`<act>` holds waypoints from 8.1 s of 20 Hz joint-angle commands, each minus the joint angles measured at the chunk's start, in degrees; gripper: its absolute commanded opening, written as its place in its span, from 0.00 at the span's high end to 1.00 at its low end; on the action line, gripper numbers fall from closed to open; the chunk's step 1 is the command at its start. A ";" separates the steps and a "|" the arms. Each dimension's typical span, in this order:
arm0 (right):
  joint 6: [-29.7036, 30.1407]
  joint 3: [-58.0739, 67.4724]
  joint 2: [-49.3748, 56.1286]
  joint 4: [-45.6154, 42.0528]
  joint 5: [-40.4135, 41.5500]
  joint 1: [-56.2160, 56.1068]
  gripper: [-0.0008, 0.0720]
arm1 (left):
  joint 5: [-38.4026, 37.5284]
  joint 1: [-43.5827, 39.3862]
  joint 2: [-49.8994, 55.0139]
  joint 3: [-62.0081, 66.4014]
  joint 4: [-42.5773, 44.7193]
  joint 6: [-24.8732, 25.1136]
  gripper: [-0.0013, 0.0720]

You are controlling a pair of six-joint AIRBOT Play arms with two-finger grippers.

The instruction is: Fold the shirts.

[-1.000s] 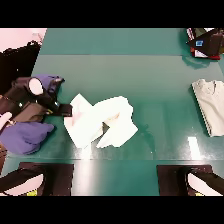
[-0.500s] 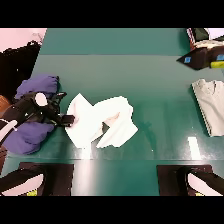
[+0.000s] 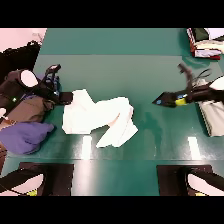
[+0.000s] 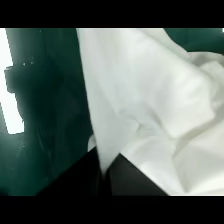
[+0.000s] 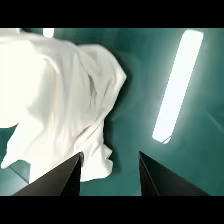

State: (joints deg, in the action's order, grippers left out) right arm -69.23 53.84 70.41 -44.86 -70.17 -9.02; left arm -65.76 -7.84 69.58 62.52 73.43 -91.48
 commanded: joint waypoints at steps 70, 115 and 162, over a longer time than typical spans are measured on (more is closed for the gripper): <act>-6.14 47.56 24.72 -25.14 -10.56 6.12 0.39 | -18.69 5.01 21.77 42.91 7.23 3.89 0.29; -2.78 -24.85 -11.67 -27.19 -7.41 38.51 0.37 | 4.28 4.96 -9.84 -18.32 -13.44 5.03 0.95; -8.26 44.37 14.16 -40.19 -19.63 11.80 0.97 | -6.69 4.96 7.87 25.44 -6.01 8.76 0.95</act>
State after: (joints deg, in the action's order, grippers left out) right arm -77.47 102.52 76.44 -85.01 -89.97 2.83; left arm -74.72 -2.92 67.35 92.36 67.48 -86.94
